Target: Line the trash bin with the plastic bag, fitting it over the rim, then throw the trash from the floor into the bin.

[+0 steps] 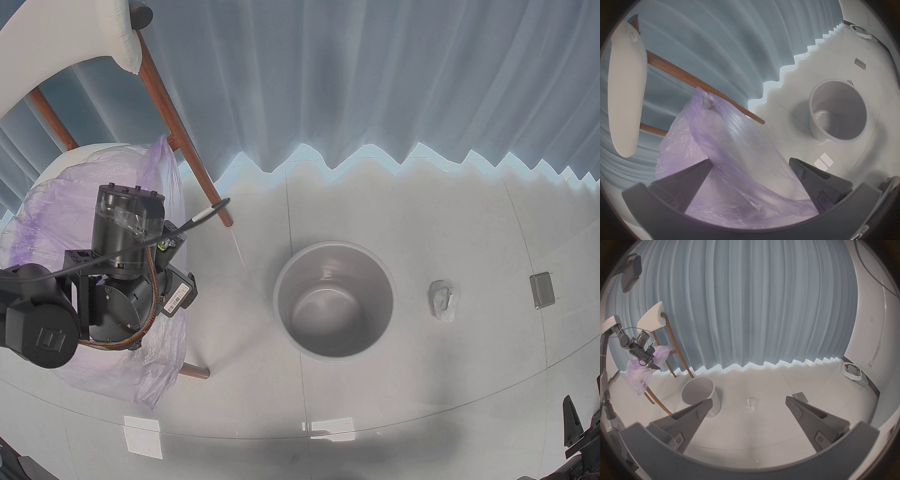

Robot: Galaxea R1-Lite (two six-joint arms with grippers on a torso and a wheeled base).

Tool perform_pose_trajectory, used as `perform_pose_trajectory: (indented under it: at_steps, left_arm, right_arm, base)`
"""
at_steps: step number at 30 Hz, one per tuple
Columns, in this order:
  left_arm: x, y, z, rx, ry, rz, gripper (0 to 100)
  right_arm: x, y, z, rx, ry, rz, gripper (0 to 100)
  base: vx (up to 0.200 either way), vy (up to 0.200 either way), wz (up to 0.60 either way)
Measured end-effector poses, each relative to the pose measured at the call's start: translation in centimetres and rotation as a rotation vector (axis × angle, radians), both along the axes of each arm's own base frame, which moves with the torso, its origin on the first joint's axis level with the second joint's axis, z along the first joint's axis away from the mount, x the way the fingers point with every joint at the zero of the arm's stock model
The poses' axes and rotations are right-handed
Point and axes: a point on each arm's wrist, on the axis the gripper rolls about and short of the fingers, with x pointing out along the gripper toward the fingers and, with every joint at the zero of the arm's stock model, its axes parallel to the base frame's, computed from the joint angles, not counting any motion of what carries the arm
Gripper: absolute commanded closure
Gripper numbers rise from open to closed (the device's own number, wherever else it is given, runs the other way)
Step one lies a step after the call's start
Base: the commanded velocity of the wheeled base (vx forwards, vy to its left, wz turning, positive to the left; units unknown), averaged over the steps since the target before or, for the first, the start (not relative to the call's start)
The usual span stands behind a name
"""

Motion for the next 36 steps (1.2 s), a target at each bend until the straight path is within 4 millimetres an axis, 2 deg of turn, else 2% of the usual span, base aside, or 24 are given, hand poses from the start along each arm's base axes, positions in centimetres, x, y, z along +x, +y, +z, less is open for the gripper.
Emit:
perform_pose_trajectory:
  at_steps: [2,3,14,22,28,36]
  left_arm:
    - [0.2,0.0,-0.1,0.002,0.002,0.003,0]
    - [0.2,0.0,-0.2,0.003,0.003,0.004,100]
    - [0.2,0.3,-0.3,-0.003,0.011,0.006,100]
    - [-1.8,1.7,1.8,-0.101,-0.053,-0.025,100]
    - [-4.7,3.2,3.5,-0.303,-0.112,-0.086,100]
    - [-8.1,5.1,4.9,-0.670,-0.152,-0.155,100]
  right_arm:
    - [0.0,0.0,0.0,0.000,0.000,0.000,0]
    - [0.0,0.0,0.0,0.000,0.000,0.000,0]
    - [0.0,0.0,0.0,0.000,0.000,0.000,0]
    - [0.0,0.0,0.0,0.000,0.000,0.000,0]
    - [0.0,0.0,0.0,-0.001,0.000,0.000,0]
    - [0.0,0.0,0.0,-0.004,0.000,0.000,0]
  base:
    - [0.000,0.000,0.00]
    - [0.000,0.000,0.00]
    - [0.000,0.000,0.00]
    - [0.000,0.000,0.00]
    - [0.000,0.000,0.00]
    - [0.000,0.000,0.00]
